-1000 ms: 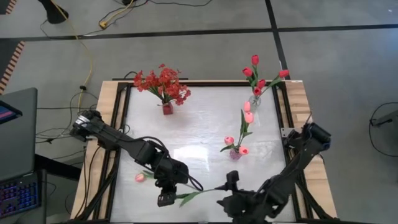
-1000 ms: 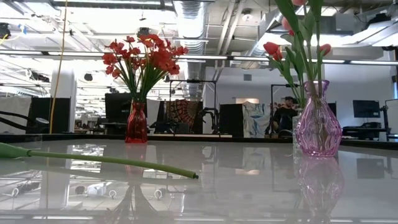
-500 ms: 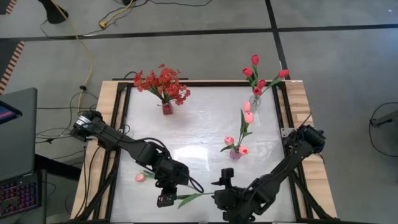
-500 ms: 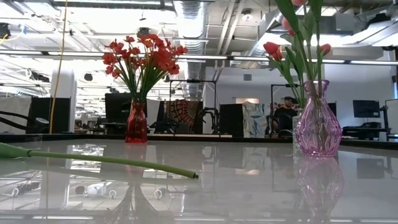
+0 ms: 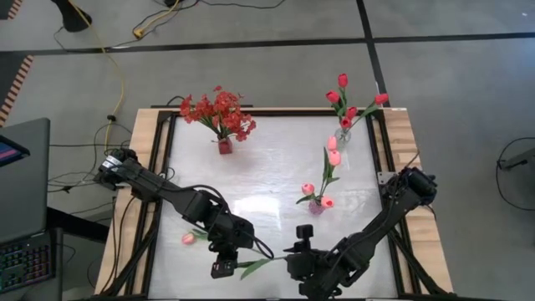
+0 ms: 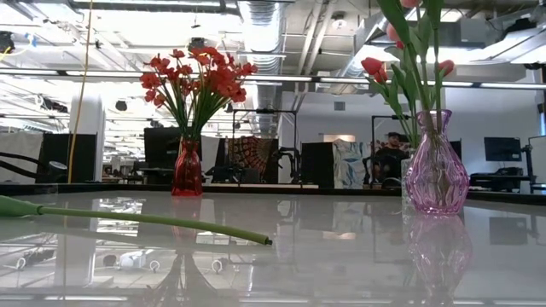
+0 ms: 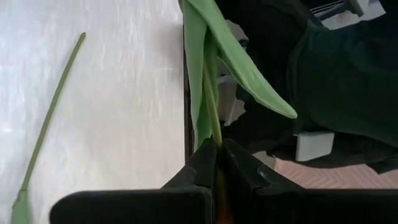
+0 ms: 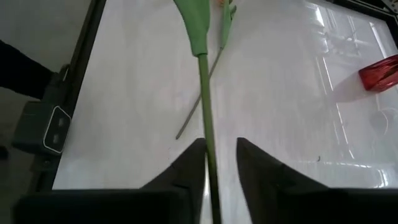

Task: Sort flowers into vase by color
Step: Put the pink tulip into the purple flower vase

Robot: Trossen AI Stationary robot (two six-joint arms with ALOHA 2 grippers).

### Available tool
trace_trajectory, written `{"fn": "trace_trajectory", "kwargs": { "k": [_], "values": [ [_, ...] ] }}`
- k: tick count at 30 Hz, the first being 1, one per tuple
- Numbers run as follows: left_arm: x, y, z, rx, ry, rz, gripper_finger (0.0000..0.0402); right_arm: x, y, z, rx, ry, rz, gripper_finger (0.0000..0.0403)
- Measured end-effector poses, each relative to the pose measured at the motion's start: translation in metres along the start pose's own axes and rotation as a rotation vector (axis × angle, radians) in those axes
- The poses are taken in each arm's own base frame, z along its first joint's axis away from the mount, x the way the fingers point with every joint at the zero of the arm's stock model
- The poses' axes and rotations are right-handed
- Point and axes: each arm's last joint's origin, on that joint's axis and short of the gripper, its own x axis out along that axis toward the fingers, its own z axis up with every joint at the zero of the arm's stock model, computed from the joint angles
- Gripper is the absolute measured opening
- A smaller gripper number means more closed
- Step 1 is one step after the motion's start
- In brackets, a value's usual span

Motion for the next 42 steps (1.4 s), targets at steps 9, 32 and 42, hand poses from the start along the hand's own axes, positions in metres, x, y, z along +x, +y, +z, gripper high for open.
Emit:
{"fn": "trace_trajectory", "kwargs": {
  "k": [9,32,42],
  "values": [
    [0.000,0.001,0.001,0.007,-0.040,0.053,0.0024,0.000,0.001,-0.001,-0.003,0.022,0.044,0.0026],
    [-0.112,-0.031,-0.003,0.529,-0.488,0.230,0.0194,-0.071,-0.002,-0.031,0.068,0.030,0.047,0.0031],
    [-0.144,-0.023,-0.045,0.586,-0.844,0.270,0.0193,-0.126,-0.021,-0.118,0.393,-0.511,-0.028,0.0028]
  ]
}}
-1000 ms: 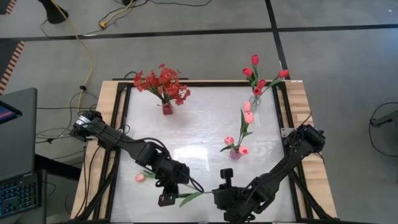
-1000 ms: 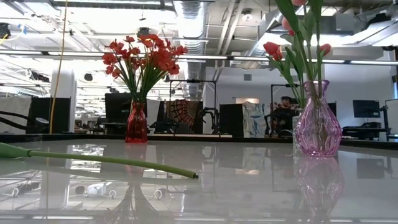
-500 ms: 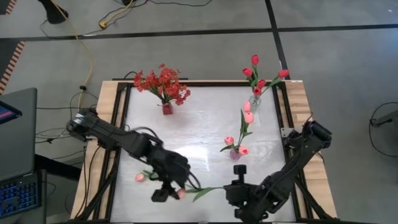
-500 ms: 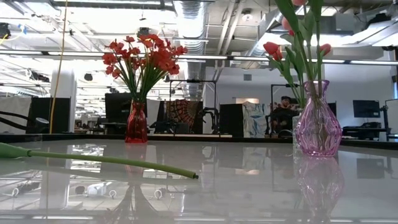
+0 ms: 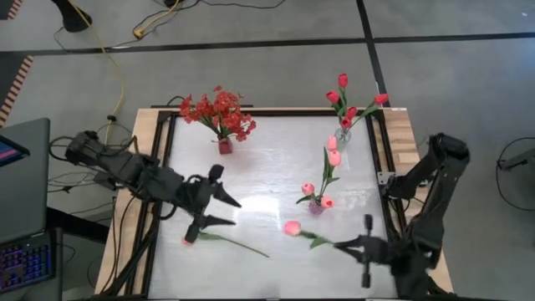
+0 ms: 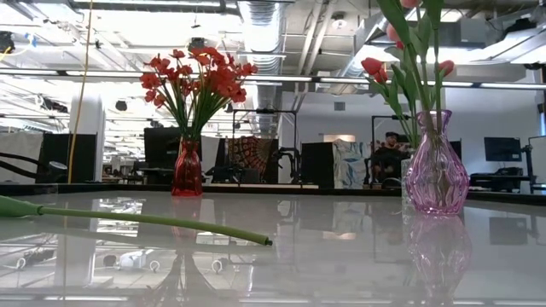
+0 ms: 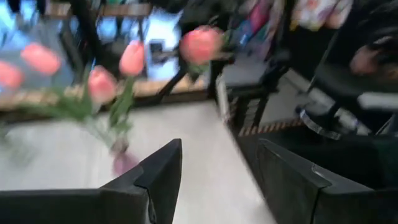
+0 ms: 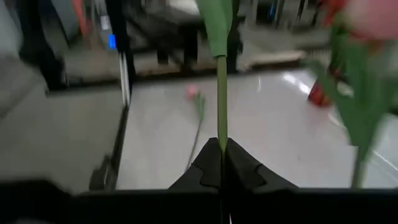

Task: Sort flowers into vase by color
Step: Put the pink tulip into the purple flower vase

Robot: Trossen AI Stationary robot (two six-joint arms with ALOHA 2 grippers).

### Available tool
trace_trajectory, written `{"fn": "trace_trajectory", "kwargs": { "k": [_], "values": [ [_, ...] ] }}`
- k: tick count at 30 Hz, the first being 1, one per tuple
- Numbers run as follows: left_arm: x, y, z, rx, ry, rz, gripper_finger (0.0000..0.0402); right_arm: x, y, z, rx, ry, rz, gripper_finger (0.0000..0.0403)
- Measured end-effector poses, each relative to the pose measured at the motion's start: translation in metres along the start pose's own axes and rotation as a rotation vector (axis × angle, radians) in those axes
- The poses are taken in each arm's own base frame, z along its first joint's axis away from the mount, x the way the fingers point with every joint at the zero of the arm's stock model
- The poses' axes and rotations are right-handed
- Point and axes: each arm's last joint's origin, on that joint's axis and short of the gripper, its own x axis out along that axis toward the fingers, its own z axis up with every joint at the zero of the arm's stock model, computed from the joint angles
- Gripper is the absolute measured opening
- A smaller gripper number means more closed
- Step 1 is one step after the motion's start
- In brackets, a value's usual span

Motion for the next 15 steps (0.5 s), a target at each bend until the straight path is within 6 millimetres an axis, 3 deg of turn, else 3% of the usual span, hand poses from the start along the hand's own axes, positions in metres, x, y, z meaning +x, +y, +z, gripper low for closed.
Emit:
{"fn": "trace_trajectory", "kwargs": {
  "k": [3,8,15],
  "values": [
    [0.006,-0.001,-0.017,0.023,-0.081,-0.019,0.0193,-0.011,-0.018,-0.012,0.045,-0.117,-0.009,0.0028],
    [0.015,0.009,-0.038,0.027,-0.058,0.015,0.0193,-0.014,-0.039,-0.019,0.103,-0.191,0.030,0.0028],
    [0.019,0.017,-0.040,0.043,-0.068,0.034,0.0193,-0.013,-0.054,0.023,0.044,-0.411,0.234,0.0028]
  ]
}}
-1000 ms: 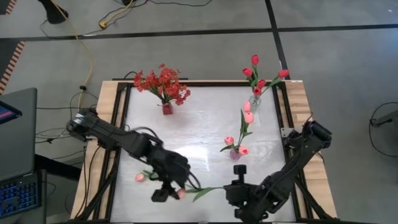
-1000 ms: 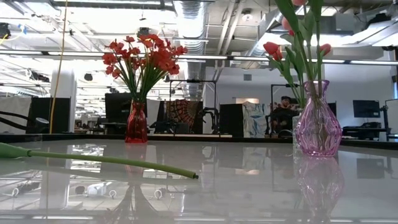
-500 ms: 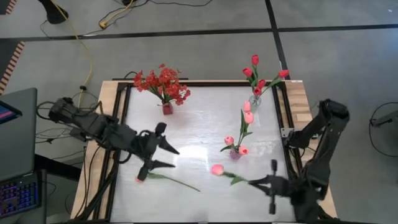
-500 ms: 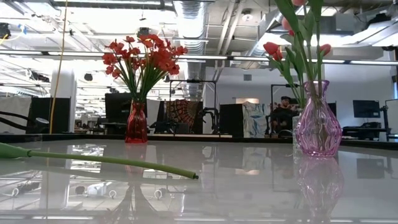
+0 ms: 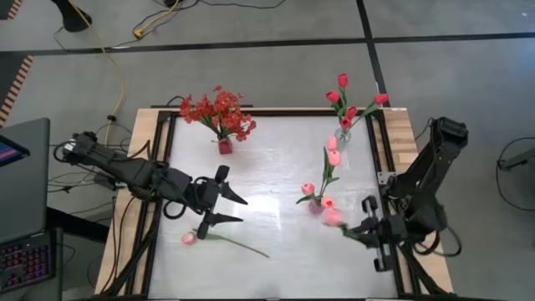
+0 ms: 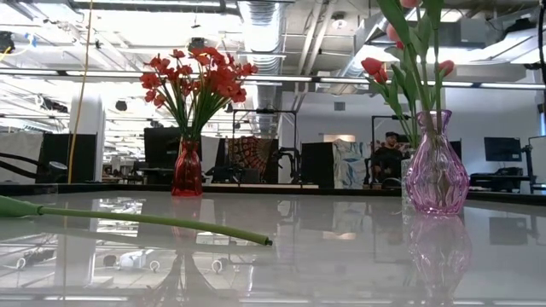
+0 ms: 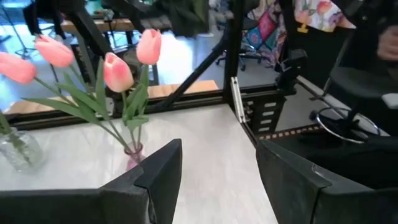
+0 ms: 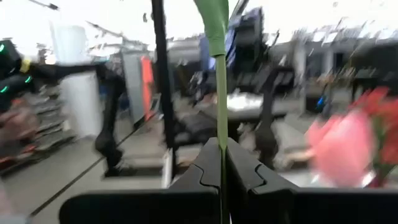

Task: Sort flowers into vase by color
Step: Put the pink tulip into the purple flower vase

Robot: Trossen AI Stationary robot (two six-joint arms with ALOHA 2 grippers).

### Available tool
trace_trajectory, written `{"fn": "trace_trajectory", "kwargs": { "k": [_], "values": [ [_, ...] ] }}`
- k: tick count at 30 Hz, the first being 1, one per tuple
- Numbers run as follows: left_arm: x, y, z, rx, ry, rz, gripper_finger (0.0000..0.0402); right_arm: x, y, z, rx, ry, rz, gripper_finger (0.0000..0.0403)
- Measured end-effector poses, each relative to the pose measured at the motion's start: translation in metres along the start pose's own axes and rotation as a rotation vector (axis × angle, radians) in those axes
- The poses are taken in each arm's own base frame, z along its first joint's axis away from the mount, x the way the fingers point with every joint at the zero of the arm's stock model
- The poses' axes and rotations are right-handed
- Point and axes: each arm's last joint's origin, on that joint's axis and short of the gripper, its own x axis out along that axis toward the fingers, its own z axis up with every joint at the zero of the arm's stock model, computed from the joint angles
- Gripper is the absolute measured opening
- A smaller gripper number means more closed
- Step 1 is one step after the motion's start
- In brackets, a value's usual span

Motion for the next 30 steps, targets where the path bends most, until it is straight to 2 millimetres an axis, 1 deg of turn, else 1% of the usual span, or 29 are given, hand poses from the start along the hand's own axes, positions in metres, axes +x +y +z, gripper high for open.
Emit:
{"fn": "trace_trajectory", "kwargs": {
  "k": [3,6,8,11,14,16,17,20,24,27,30],
  "values": [
    [0.001,0.000,0.000,-0.001,0.003,-0.017,0.0193,-0.002,-0.011,0.014,-0.066,-0.030,-0.072,0.0028],
    [0.000,-0.001,0.000,0.000,0.003,-0.022,0.0193,-0.006,-0.022,0.016,-0.095,-0.031,-0.111,0.0028],
    [0.000,-0.001,0.000,-0.001,0.004,-0.034,0.0193,-0.009,-0.033,0.009,-0.092,-0.044,-0.126,0.0028],
    [0.000,-0.001,0.000,0.000,0.004,-0.037,0.0193,-0.015,-0.058,-0.007,-0.027,-0.106,-0.168,0.0028],
    [0.000,-0.001,0.000,-0.001,0.004,-0.036,0.0193,-0.024,-0.084,-0.024,0.068,-0.257,-0.131,0.0028],
    [0.001,-0.001,0.000,-0.001,0.005,-0.035,0.0193,-0.027,-0.096,-0.034,0.080,-0.338,-0.097,0.0028],
    [0.001,-0.001,-0.001,-0.007,0.007,-0.035,0.0193,-0.027,-0.101,-0.039,0.075,-0.352,-0.101,0.0028],
    [0.002,-0.001,-0.001,-0.019,0.011,-0.034,0.0193,-0.023,-0.109,-0.050,0.038,-0.343,-0.127,0.0029],
    [0.007,-0.002,-0.002,-0.019,0.007,-0.032,0.0193,-0.013,-0.112,-0.057,0.002,-0.344,-0.099,0.0029],
    [0.020,-0.005,-0.002,-0.019,-0.027,-0.062,0.0193,-0.008,-0.112,-0.064,0.004,-0.325,-0.090,0.0029],
    [0.034,-0.008,-0.002,0.001,-0.076,-0.109,0.0193,-0.006,-0.107,-0.061,0.001,-0.329,-0.076,0.0029]
  ]
}}
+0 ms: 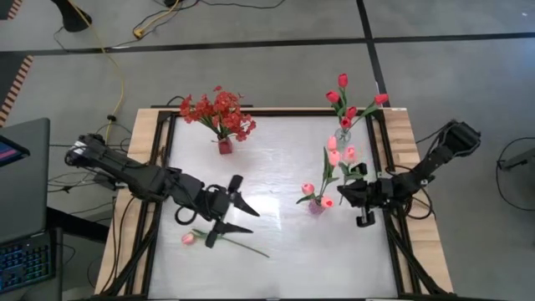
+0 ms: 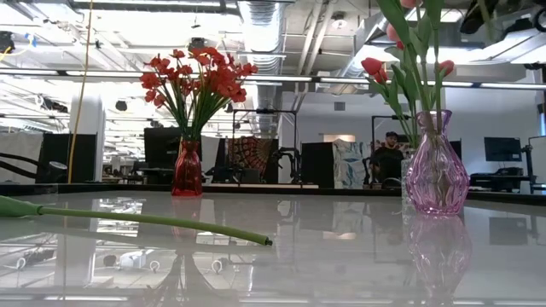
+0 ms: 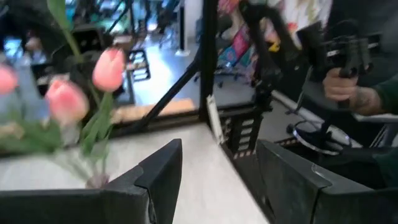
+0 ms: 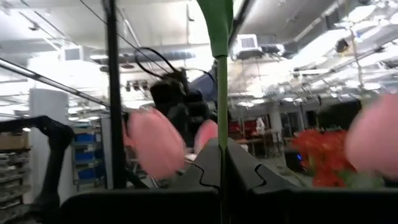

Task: Sort flowers into vase by color
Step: Put the pink tulip into the purple flower vase

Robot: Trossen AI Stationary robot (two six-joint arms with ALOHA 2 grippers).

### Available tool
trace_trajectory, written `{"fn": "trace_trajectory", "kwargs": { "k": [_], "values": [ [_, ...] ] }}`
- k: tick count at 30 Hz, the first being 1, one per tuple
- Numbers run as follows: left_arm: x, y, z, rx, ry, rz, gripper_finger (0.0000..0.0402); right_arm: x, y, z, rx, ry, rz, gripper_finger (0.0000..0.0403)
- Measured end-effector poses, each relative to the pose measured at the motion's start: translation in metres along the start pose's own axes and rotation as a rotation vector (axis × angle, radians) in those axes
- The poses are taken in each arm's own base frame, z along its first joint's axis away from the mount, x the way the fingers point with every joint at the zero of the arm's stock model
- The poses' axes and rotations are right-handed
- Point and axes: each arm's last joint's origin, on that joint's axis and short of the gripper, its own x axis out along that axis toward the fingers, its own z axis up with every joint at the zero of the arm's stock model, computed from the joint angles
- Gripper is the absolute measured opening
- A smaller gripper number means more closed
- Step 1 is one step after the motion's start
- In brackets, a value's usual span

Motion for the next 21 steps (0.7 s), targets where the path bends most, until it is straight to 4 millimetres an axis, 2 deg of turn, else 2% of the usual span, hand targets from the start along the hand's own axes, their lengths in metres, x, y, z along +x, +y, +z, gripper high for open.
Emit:
{"fn": "trace_trajectory", "kwargs": {
  "k": [6,11,16,21],
  "values": [
    [0.021,-0.003,0.011,0.044,-0.235,-0.026,0.0192,0.003,0.021,0.020,0.024,-0.034,0.067,0.0029],
    [0.048,-0.006,0.005,0.104,-0.370,-0.043,0.0192,0.011,0.048,0.028,0.036,0.060,0.157,0.0029],
    [0.079,-0.001,0.001,0.121,-0.380,-0.036,0.0192,0.033,0.078,0.033,0.016,0.221,0.150,0.0029],
    [0.110,-0.004,0.011,0.197,-0.332,-0.094,0.0192,0.055,0.102,0.035,-0.038,0.295,0.094,0.0029]
  ]
}}
